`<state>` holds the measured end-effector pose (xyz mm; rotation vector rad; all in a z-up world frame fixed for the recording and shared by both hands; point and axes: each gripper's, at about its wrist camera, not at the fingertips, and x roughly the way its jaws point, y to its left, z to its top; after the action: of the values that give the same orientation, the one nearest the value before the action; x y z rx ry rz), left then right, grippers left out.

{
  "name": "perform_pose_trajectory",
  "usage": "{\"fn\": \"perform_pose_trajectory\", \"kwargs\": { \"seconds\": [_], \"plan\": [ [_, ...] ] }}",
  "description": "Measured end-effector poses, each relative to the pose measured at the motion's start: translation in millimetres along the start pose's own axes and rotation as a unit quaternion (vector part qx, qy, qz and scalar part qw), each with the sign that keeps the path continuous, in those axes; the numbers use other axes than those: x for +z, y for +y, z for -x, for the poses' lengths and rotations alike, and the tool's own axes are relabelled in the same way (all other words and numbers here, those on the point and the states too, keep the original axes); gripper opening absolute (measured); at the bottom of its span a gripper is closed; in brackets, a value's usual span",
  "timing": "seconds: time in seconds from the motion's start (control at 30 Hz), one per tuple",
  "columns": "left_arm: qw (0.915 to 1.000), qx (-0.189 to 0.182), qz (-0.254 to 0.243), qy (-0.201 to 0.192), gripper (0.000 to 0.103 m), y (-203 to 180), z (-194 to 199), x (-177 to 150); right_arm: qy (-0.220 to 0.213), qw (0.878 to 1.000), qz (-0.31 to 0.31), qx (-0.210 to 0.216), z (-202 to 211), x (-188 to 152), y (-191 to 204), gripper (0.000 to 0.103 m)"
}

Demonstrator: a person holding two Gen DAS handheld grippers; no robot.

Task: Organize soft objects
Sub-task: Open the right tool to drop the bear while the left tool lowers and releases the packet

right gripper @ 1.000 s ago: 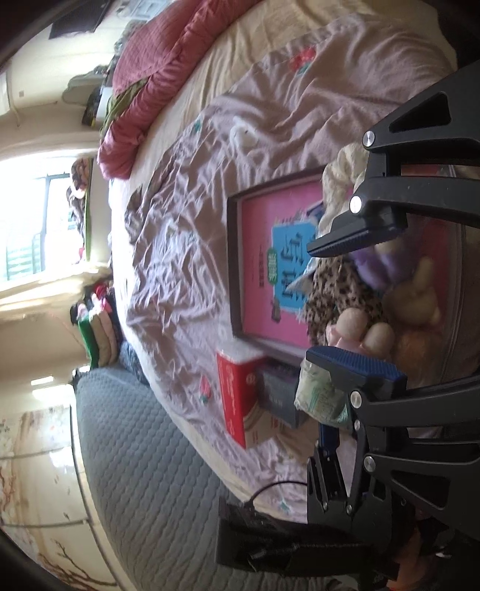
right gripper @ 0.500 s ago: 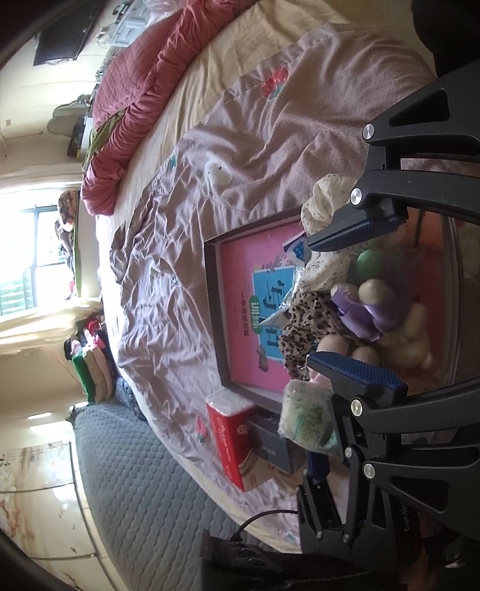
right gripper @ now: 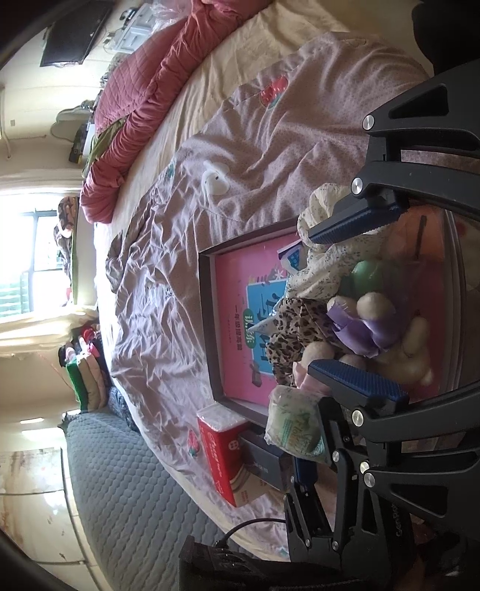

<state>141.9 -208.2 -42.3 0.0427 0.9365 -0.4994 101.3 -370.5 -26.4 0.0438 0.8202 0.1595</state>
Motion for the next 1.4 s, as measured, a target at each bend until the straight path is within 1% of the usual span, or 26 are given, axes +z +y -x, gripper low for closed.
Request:
{"fn": "perform_pose_trajectory", "kwargs": {
  "seconds": [0.2, 0.47, 0.6, 0.73, 0.83, 0.97, 1.13, 1.2, 1.33, 1.4],
  "plan": [
    [1.0000, -0.005, 0.005, -0.005, 0.047, 2.1, 2.1, -2.4, 0.005, 1.000, 0.000, -0.001, -3.8, -2.0, -0.6, 0.069],
    [0.9998, -0.009, 0.013, -0.006, 0.047, 8.5, 14.3, -10.7, 0.012, 1.000, 0.008, -0.002, -8.7, -5.5, 3.0, 0.070],
    [0.9997, -0.010, 0.022, -0.009, 0.047, 12.6, 19.2, -13.8, 0.011, 1.000, 0.011, -0.001, -9.6, -5.8, 5.9, 0.070],
    [0.9995, -0.012, 0.019, -0.020, 0.047, 12.1, 29.7, -18.5, 0.008, 1.000, 0.014, -0.003, -9.4, -6.6, 8.7, 0.071],
    [0.9995, -0.015, 0.020, -0.018, 0.047, 10.7, 35.2, -24.9, 0.007, 1.000, 0.016, -0.003, -9.1, -7.2, 9.5, 0.071],
    [0.9998, -0.011, 0.011, -0.008, 0.047, 5.7, 34.2, -31.1, 0.006, 1.000, 0.020, -0.003, -7.0, -8.5, 13.0, 0.071],
    [0.9998, -0.017, 0.009, 0.003, 0.047, -1.7, 30.2, -39.7, 0.004, 1.000, 0.026, -0.003, -2.1, -9.0, 15.7, 0.071],
    [0.9999, -0.014, 0.004, 0.004, 0.047, -4.4, 27.3, -41.7, 0.002, 1.000, 0.027, -0.003, 0.1, -9.0, 16.3, 0.071],
    [0.9997, -0.021, 0.009, 0.001, 0.049, -5.0, 20.5, -42.2, 0.005, 0.999, 0.031, -0.007, 0.7, -10.6, 16.2, 0.071],
    [0.9998, -0.017, 0.011, 0.001, 0.050, -4.1, 16.3, -39.6, 0.006, 0.999, 0.032, -0.012, 0.0, -11.4, 15.0, 0.072]
  ]
}}
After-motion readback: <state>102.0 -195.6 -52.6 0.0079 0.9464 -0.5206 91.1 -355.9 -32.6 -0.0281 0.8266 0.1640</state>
